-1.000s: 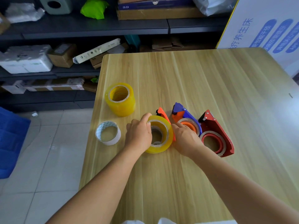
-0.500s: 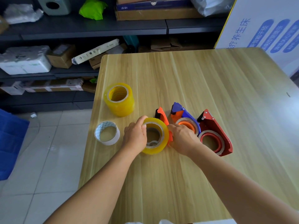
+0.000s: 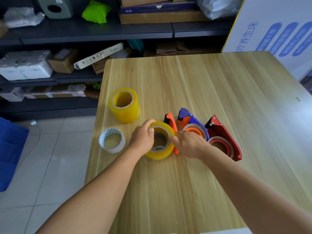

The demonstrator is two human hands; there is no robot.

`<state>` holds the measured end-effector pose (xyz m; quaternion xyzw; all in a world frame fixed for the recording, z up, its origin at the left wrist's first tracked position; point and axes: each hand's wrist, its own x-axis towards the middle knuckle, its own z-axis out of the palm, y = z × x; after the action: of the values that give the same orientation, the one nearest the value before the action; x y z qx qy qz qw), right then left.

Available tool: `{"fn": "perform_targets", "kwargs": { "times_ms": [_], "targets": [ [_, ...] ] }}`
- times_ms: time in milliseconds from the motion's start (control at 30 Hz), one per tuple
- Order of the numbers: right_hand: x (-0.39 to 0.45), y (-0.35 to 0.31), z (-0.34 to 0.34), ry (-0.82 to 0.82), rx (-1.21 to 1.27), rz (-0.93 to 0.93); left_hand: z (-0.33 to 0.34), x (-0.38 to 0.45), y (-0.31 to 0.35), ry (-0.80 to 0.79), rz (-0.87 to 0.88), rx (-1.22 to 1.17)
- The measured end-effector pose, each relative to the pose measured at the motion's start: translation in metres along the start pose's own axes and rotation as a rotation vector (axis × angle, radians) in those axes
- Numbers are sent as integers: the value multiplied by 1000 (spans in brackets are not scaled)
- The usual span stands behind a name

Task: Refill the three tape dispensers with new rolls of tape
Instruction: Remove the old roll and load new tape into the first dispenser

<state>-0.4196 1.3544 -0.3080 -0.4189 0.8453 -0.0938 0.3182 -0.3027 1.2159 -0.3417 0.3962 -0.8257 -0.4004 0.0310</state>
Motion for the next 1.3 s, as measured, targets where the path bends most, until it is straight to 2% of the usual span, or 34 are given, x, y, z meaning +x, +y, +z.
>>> {"fn": "perform_targets", "kwargs": {
  "times_ms": [100, 200, 367, 467, 633, 800, 967, 1133, 1300],
  "targets": [
    [1, -4, 1, 29, -58, 35, -4, 10, -1, -4, -100, -315],
    [0, -7, 0, 26, -84, 48, -4, 17, -4, -59, -202, -410],
    [2, -15, -4, 59, -150, 65, 3, 18, -2, -42, -207, -247],
    [5, -18, -7, 3, -201, 53, 5, 15, -2, 2, -168, -179],
    [11, -10, 2, 37, -181, 91, 13, 6, -4, 8, -143, -279],
    [18, -12, 4, 60, -455, -4, 21, 7, -3, 22, -189, -217],
    [24, -12, 13, 148, -297, 67, 35, -5, -21, 104, -165, -31],
    [7, -19, 39, 379, -307, -46, 36, -10, -21, 158, -138, 20],
    [1, -32, 57, 307, -255, -146, 29, -6, -23, 126, -190, -57]
  ]
}}
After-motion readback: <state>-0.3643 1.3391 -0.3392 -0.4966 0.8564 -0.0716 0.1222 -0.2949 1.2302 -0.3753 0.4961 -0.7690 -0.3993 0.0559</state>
